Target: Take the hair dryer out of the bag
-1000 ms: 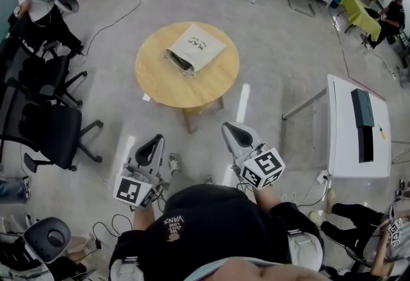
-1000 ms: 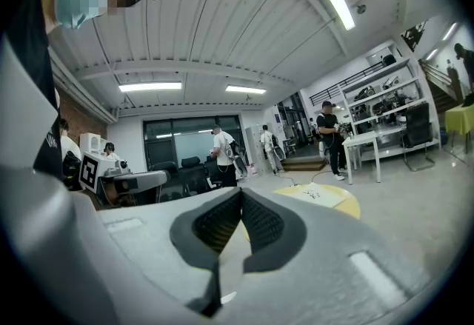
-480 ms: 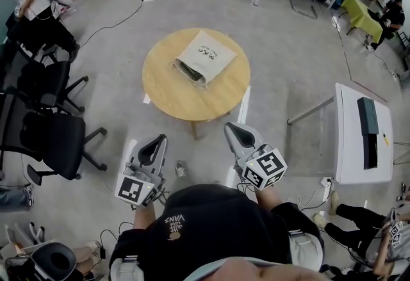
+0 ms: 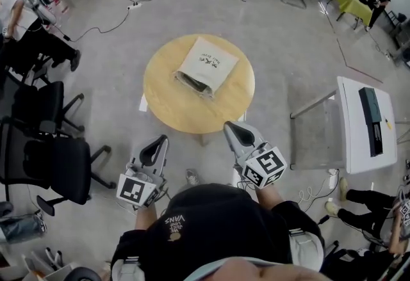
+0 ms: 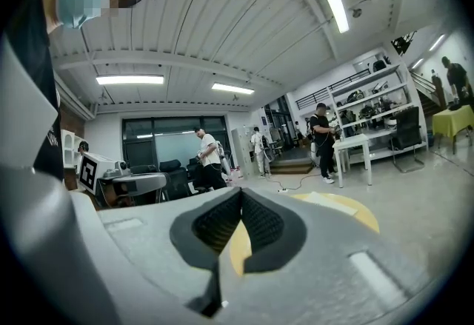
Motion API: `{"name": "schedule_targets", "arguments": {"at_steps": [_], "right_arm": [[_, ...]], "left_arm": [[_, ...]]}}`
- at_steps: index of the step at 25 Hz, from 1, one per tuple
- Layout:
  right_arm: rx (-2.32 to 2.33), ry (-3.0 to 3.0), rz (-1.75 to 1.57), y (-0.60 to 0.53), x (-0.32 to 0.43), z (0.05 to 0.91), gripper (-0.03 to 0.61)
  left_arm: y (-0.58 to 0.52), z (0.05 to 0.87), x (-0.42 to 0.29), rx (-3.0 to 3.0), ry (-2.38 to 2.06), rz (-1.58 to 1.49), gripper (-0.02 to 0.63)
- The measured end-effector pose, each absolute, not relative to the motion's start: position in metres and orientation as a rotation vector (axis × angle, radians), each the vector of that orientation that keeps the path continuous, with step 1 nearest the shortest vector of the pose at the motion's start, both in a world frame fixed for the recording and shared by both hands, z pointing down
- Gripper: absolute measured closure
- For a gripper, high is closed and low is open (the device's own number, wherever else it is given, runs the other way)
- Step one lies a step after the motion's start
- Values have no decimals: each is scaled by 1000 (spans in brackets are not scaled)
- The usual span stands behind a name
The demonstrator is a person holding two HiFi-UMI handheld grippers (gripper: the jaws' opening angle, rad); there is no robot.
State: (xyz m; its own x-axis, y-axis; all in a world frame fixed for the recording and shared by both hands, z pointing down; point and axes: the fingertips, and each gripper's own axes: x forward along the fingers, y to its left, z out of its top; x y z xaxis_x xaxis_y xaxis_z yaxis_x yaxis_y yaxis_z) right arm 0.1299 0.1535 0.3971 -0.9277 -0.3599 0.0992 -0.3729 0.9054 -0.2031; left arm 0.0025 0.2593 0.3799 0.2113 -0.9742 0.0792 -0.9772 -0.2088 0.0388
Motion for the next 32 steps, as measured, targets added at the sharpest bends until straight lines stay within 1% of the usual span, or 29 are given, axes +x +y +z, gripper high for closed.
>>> {"name": "schedule_targets", "arguments": {"at_steps": [6,14,25,32], "right_arm": [[672,-2993,348,150,98,400,580],[772,-2966,357,150,72,402,580],[788,-2967,363,104,67,406,580],[743,-2974,377,60,58,407,580]], "left_arm": [[248,384,-40,2420,-1863,61,595],[238,395,-77,2507,-1788,73,595],[195,406,-86,2501,-1786,57,595],[155,411,-88,2502,-1802,131,595]]}}
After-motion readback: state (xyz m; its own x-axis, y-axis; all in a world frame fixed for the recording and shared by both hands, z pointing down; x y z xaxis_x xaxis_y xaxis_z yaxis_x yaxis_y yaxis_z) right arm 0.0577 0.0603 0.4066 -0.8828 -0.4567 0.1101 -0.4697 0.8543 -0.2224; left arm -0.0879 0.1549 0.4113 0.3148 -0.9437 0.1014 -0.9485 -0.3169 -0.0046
